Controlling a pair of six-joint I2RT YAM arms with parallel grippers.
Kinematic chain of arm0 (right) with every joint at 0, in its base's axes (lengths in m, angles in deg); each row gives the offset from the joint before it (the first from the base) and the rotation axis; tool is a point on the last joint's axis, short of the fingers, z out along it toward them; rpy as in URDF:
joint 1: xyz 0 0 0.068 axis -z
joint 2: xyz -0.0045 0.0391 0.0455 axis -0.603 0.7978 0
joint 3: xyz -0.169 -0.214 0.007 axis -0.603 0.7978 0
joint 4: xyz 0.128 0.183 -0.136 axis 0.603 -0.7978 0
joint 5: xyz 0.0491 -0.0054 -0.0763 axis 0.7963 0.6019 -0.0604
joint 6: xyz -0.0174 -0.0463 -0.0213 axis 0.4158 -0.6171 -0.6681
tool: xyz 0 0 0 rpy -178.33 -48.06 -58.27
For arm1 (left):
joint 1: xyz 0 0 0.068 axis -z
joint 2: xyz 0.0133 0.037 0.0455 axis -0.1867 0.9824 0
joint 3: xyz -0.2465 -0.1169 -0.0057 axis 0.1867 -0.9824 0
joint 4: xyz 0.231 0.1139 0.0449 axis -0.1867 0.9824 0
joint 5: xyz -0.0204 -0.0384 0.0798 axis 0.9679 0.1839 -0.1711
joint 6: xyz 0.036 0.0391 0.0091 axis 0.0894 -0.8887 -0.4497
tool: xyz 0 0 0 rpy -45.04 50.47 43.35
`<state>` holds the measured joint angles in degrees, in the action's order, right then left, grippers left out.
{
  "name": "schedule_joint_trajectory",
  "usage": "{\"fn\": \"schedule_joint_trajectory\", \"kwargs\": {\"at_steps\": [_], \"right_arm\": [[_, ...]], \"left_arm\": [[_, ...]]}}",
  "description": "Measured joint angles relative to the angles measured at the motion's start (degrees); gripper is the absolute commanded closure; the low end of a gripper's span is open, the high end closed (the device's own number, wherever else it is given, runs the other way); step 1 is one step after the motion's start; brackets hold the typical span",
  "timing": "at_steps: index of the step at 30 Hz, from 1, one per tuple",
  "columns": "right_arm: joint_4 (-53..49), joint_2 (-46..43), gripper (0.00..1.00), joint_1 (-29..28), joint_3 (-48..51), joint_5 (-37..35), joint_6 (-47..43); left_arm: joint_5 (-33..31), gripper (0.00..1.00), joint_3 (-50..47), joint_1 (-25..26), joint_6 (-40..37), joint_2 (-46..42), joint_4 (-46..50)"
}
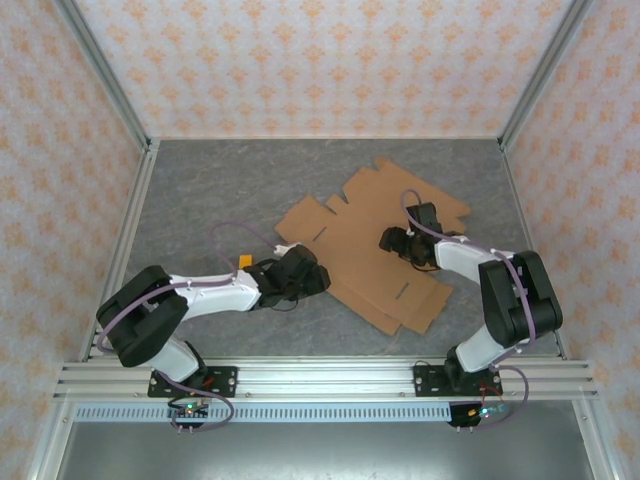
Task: Fold the paper box
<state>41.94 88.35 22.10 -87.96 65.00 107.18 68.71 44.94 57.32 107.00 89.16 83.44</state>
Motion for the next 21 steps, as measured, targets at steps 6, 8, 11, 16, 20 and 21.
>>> {"fn": "schedule_joint_trajectory", "kwargs": {"at_steps": [6,8,11,16,20,21], "right_arm": [[5.05,-1.2,0.32,0.02,2.91,0.63,4.09],[6.58,-1.92,0.32,0.0,4.13,0.66,5.57],[8.0,-2.54,0.32,-0.26,5.27,0.63,7.34],[10.27,-3.56,0.32,-1.14,7.06,0.17,10.23],[11.3,-4.76,0.32,-1.81,8.28,-0.74,12.5],[11.41,-5.05,0.32,-2.01,8.55,-0.94,12.98]], "left_arm": [[-2.84,0.46,-1.81,0.9,3.37,0.0,-3.52],[-4.07,0.47,-2.01,1.09,3.87,0.0,-4.04],[-5.66,0.5,-2.01,1.31,4.72,0.0,-4.85],[-7.54,0.56,-2.03,1.33,6.1,0.02,-6.82],[-9.22,0.6,-2.01,1.36,6.86,0.48,-8.46],[-9.46,0.6,-2.01,1.33,7.21,0.52,-8.66]]}}
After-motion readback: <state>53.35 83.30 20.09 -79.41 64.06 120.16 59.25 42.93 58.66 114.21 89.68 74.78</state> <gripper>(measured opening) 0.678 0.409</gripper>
